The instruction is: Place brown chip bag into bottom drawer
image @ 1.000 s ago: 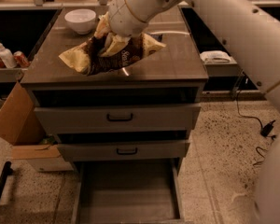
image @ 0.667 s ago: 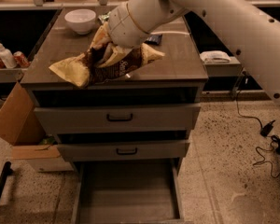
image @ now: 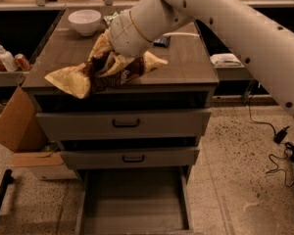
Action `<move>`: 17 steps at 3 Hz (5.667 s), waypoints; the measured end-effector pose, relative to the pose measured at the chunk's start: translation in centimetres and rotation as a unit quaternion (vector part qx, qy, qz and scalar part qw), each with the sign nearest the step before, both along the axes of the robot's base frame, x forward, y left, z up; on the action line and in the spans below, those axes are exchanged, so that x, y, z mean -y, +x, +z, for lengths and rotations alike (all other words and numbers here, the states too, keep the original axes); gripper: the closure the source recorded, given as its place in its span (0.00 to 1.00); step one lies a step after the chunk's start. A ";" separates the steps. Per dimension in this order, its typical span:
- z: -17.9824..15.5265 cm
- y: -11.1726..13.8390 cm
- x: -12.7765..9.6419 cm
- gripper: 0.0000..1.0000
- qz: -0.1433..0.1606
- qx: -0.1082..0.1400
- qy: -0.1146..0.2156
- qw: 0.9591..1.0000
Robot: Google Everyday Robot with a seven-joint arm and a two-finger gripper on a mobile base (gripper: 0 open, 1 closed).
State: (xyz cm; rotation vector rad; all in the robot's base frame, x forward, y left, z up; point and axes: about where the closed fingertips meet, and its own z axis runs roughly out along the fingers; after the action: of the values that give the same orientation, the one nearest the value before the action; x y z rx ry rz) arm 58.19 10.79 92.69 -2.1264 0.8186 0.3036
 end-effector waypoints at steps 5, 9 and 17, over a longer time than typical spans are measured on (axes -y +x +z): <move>-5.0 -13.1 -3.2 1.00 0.071 -0.002 0.038 0.997; -15.4 -22.1 -3.7 1.00 0.025 -0.067 0.059 0.996; -41.0 -21.0 -1.4 1.00 -0.028 -0.089 0.112 0.989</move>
Offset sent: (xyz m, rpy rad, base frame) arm -0.0773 0.0130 -0.0537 0.0677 0.0120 0.0810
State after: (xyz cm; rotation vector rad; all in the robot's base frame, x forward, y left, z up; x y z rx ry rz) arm 37.18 12.21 51.70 -1.8828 0.8996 0.5358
